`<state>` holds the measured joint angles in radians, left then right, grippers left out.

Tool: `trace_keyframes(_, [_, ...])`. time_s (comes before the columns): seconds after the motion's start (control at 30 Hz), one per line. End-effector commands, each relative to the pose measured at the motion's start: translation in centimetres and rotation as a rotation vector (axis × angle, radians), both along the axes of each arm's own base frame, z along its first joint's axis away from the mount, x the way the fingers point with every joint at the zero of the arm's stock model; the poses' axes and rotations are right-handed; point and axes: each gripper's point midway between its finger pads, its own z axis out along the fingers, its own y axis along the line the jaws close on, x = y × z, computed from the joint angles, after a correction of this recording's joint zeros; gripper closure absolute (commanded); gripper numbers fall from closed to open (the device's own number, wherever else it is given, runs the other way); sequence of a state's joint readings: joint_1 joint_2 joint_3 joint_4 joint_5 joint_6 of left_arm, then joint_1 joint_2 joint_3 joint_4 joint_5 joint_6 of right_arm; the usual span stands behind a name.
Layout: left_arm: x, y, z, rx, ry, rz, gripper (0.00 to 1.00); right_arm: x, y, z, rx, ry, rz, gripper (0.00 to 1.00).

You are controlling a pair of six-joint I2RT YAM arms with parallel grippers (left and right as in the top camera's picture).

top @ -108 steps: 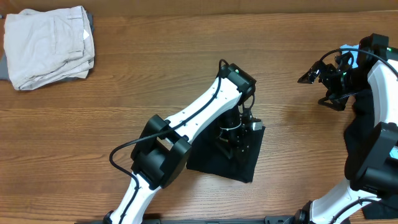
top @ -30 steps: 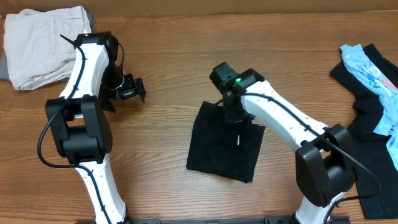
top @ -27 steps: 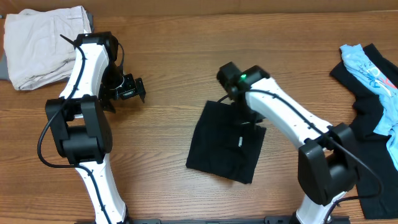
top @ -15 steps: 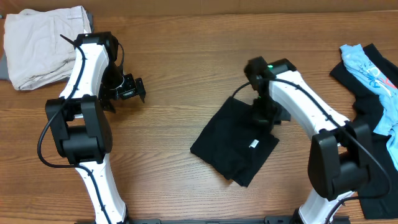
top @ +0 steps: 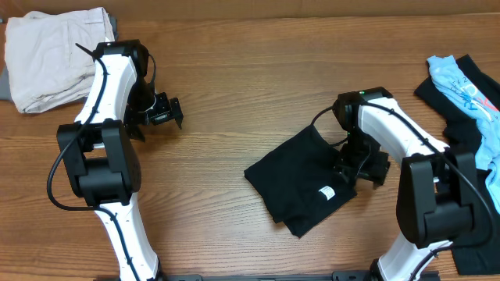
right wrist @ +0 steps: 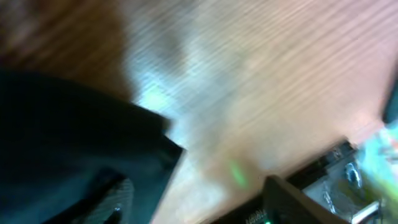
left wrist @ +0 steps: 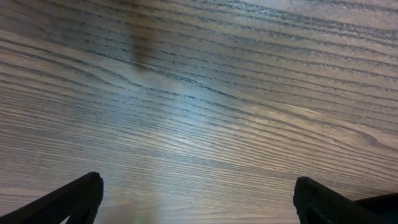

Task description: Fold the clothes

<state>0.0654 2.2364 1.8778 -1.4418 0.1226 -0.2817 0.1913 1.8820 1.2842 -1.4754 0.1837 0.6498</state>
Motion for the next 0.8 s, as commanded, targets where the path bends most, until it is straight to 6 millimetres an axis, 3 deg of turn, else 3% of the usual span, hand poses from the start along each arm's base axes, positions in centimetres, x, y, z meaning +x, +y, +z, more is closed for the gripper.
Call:
trace_keyframes(0.0, [0.1,-0.1,0.5,-0.002,-0.017,-0.015,0.00,1.9,-0.3,4.2,-0.035,-0.173,-0.061,0.25])
trace_keyframes(0.13, [0.1,-0.1,0.5,-0.002,-0.017,-0.015,0.00,1.9,2.6,6.8,0.159,-0.247,0.013,0.18])
trace_keyframes(0.3, [0.1,-0.1,0.5,-0.002,-0.019,-0.014,0.00,0.8,9.3,8.7,0.545,-0.267,0.238,0.18])
trace_keyframes(0.5, [0.0,-0.1,0.5,-0.003,-0.016,-0.018,0.00,-1.7,13.2,5.6,0.571,-0.211,0.347,0.13])
trace_keyframes(0.63, [0.0,-0.1,0.5,-0.007,-0.015,-0.033,0.00,-4.6,14.8,3.6,0.599,-0.132,0.405,0.08])
trace_keyframes(0.77, [-0.1,-0.1,0.5,-0.007,-0.015,-0.033,0.00,-6.2,15.7,0.9,0.612,-0.115,0.460,0.06])
